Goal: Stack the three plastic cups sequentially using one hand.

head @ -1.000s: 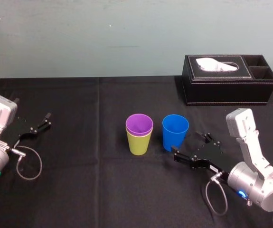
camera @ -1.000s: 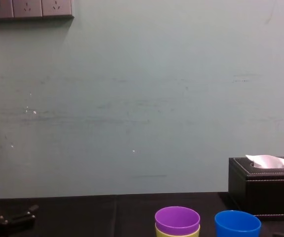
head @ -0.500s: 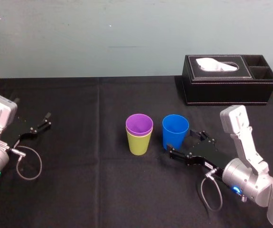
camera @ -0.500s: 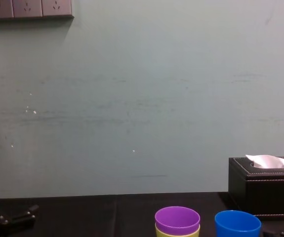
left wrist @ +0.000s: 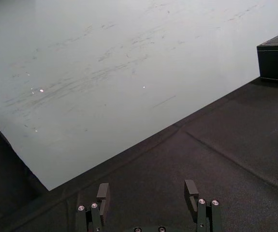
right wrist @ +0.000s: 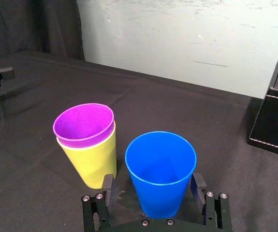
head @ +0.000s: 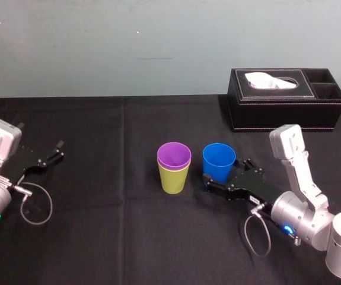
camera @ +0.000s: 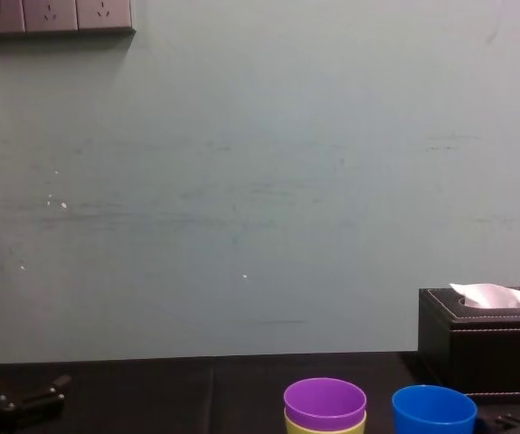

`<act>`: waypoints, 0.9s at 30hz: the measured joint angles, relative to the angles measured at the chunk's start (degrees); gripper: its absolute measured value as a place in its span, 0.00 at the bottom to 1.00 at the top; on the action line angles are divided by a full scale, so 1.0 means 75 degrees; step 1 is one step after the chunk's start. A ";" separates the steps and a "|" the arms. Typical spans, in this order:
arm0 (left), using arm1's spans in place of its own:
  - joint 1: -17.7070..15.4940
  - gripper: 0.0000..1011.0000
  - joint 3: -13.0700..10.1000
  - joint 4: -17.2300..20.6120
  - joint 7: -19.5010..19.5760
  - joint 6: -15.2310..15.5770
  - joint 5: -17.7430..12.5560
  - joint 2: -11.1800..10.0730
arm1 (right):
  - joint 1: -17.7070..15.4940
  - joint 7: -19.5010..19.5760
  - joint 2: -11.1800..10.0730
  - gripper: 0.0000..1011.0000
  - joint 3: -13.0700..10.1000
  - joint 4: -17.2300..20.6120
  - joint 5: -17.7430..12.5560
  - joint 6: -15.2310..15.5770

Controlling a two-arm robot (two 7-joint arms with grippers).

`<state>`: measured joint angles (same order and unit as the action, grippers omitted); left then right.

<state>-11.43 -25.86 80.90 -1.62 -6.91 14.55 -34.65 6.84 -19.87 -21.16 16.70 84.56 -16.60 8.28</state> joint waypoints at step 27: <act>0.0000 1.00 0.0000 0.0000 0.0000 0.0000 0.0000 0.0000 | 0.0471 0.0174 0.0270 0.99 0.0165 -0.0495 0.0195 0.0035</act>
<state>-11.43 -25.86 80.90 -1.62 -6.91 14.55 -34.65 10.38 -18.57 -19.14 17.94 80.85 -15.14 8.55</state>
